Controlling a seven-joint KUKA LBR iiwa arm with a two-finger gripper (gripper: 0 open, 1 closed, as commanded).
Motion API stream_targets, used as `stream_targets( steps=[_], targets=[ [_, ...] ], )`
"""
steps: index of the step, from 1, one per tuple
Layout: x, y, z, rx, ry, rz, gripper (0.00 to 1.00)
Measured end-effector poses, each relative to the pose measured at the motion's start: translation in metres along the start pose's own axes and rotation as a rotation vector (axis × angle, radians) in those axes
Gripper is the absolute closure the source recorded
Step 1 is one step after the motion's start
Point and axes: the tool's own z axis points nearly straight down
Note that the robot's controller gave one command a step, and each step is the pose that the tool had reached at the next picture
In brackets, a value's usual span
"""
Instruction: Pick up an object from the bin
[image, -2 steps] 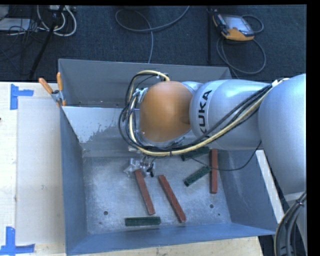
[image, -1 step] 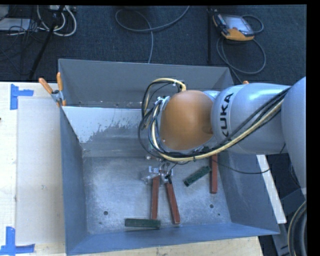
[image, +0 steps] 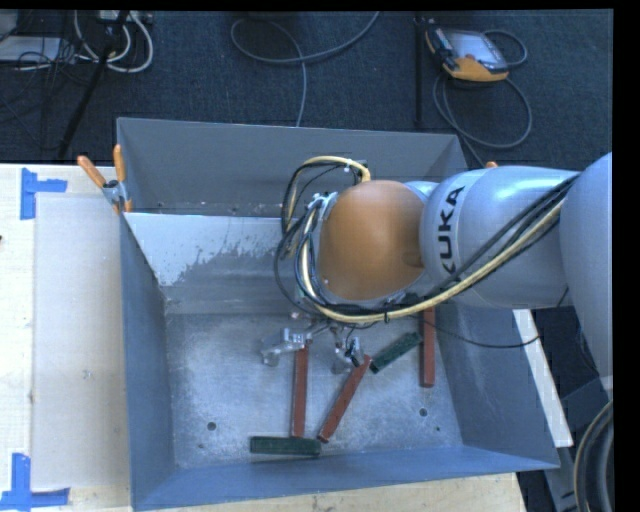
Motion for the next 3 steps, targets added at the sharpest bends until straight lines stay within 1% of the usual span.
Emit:
stream_targets(
  steps=[1,2,3],
  targets=[
    [0.000,0.000,0.000,0.000,0.000,0.002,1.00],
    [0.021,-0.026,0.000,0.002,0.001,-0.453,1.00],
    [0.088,0.013,-0.173,0.008,0.003,-0.378,1.00]
  ],
)
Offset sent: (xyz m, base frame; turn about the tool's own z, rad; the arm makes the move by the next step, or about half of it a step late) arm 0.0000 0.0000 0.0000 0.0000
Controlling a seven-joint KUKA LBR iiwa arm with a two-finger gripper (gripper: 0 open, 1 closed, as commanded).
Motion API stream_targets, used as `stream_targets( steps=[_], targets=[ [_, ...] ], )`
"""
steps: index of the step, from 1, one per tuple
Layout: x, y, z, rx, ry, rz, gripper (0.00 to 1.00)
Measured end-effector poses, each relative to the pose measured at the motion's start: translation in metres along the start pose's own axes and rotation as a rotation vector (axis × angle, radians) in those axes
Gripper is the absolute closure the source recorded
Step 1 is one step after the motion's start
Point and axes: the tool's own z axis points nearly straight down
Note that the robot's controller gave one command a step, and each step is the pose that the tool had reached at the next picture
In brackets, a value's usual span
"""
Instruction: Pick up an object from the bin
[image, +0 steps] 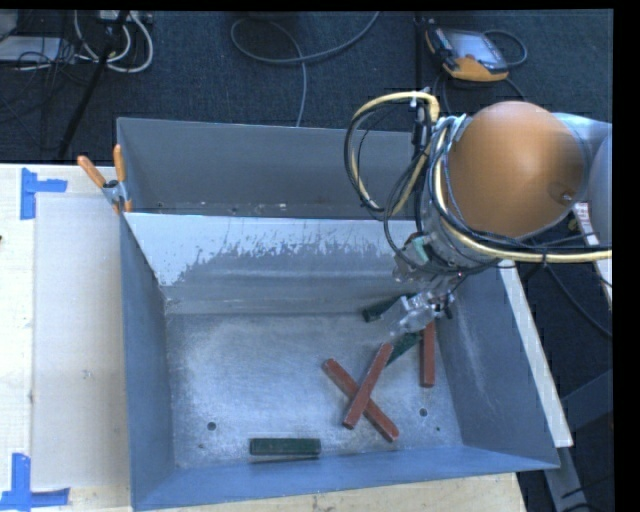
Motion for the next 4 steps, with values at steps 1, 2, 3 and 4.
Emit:
stream_targets(
  steps=[1,2,3,4],
  targets=[
    [-0.002,0.001,0.005,-0.007,-0.004,0.000,0.00],
    [-0.013,0.042,0.136,-0.017,-0.006,0.043,0.00],
    [-0.017,0.013,0.174,-0.009,-0.006,-0.227,0.00],
    [-0.016,0.013,0.173,-0.008,-0.005,-0.226,1.00]
  ],
)
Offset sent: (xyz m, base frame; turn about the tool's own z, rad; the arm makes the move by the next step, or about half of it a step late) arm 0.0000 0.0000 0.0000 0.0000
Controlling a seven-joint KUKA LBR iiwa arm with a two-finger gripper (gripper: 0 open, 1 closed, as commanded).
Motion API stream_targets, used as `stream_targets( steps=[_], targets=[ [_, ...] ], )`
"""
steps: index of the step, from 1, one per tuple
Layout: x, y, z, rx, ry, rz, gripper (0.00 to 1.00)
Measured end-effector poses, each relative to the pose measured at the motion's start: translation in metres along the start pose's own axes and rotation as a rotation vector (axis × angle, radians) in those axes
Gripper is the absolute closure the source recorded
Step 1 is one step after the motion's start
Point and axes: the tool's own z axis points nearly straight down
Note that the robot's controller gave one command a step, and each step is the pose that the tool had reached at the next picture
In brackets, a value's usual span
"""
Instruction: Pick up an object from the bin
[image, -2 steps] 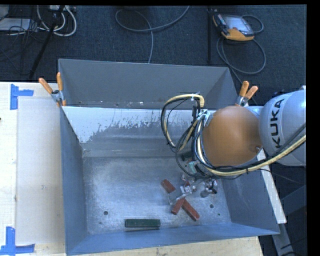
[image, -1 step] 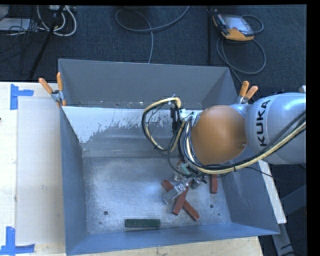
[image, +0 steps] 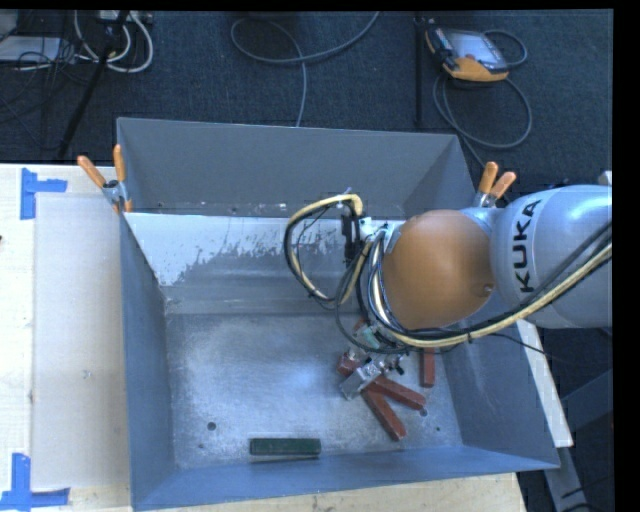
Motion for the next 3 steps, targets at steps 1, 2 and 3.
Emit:
stream_targets(
  steps=[1,2,3],
  targets=[
    [0.054,0.025,0.000,0.000,0.002,0.106,1.00],
    [0.102,0.037,-0.001,0.003,-0.006,0.260,1.00],
    [0.120,0.041,-0.140,0.009,0.005,0.291,1.00]
  ],
)
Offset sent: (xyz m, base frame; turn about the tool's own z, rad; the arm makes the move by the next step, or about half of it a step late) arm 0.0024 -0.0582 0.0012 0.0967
